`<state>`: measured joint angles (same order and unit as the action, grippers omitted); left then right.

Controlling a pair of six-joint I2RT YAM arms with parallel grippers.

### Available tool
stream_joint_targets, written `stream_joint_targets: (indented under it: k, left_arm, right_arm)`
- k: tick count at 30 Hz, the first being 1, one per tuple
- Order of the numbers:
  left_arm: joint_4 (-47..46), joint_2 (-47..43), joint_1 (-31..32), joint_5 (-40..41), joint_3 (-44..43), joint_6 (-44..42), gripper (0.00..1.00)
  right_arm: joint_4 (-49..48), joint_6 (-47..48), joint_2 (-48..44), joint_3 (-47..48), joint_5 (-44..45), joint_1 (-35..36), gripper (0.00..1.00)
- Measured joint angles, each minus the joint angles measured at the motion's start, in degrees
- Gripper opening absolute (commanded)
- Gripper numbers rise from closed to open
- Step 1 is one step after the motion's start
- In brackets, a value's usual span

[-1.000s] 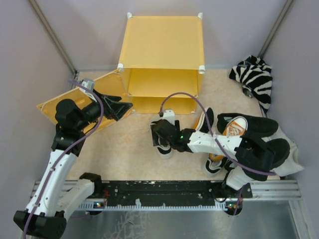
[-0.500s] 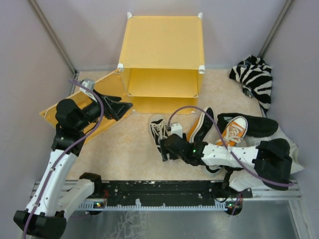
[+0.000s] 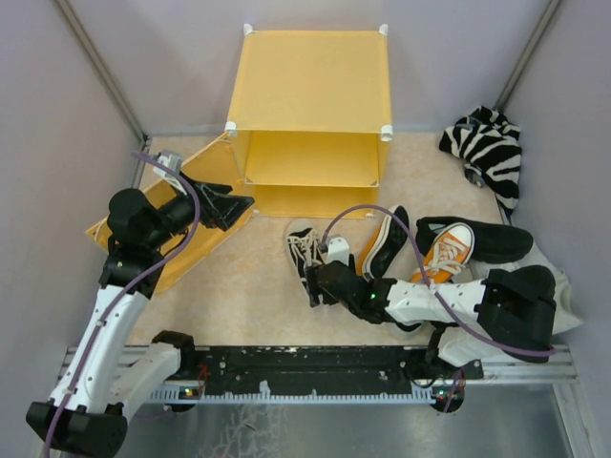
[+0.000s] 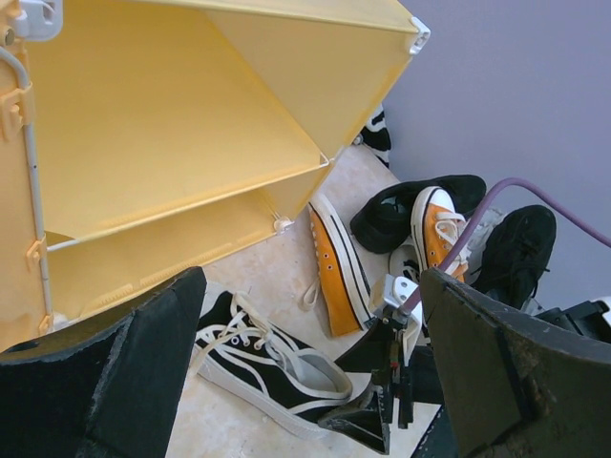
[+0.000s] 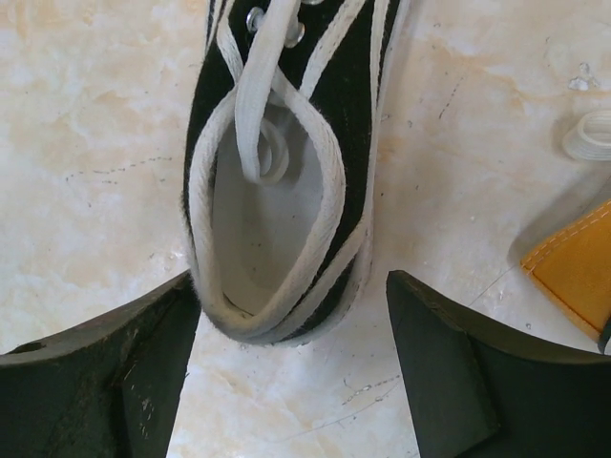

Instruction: Place and organize the shoes in the shoe cabinet

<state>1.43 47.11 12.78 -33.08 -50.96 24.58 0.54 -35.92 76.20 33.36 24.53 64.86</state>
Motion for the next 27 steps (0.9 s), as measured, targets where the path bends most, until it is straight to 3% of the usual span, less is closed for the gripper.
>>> stream_joint_targets:
  k: [5, 10, 12, 16, 23, 27]
  left_arm:
    - [0.11, 0.37, 0.0, 0.09, 0.0, -0.26, 0.99]
    - [0.24, 0.57, 0.0, 0.09, 0.02, -0.46, 0.99]
    - [0.28, 0.61, 0.0, 0.09, 0.02, -0.46, 0.99]
    - [0.31, 0.68, 0.0, 0.09, 0.09, -0.5, 0.99]
    - [0.59, 0.74, 0.0, 0.26, 0.11, -1.07, 0.99]
    - [1.05, 0.74, 0.0, 0.55, 0.11, -1.31, 0.99]
  right_arm:
    - [-4.39, 1.46, -0.09, -1.68, 1.46, 0.0, 0.75]
    - [-8.28, 2.49, 0.22, -3.1, 1.95, 0.02, 0.66]
    - [-9.38, 2.49, 1.25, -3.1, 2.21, 0.0, 0.52]
    - [-11.63, 3.48, 2.86, -3.1, 3.96, 0.0, 0.02]
    - [-11.52, 4.48, 3.32, -2.82, 6.29, 0.24, 0.0]
    - [-6.75, 4.9, 0.59, -2.12, 8.2, 1.92, 0.0]
